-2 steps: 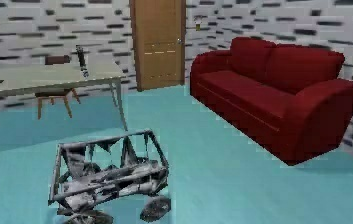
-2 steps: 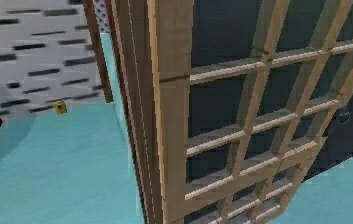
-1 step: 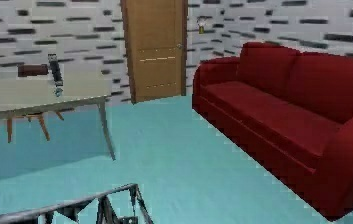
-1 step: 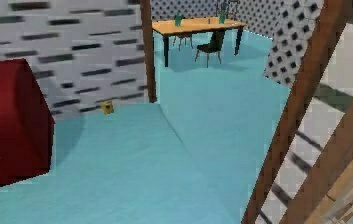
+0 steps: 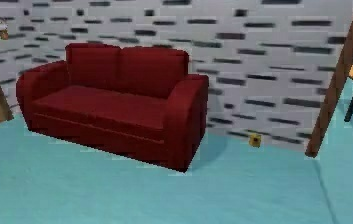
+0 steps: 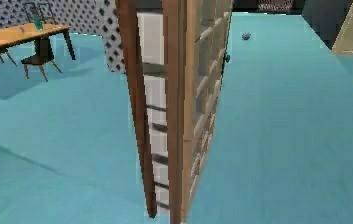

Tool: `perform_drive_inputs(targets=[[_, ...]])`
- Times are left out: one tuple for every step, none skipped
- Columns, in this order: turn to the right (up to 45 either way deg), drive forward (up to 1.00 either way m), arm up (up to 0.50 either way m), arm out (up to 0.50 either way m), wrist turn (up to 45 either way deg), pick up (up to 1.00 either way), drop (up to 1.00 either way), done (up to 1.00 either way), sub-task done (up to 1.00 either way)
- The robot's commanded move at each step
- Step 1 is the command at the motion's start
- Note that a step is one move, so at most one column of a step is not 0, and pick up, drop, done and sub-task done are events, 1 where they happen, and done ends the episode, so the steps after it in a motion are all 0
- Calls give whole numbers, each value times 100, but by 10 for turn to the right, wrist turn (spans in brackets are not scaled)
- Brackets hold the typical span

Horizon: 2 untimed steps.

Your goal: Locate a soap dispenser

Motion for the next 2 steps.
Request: perform_drive_inputs(targets=[[390, 0, 0, 0, 0, 0, 0, 0, 0], [0, 85, 0, 0, 0, 0, 0, 0, 0]])
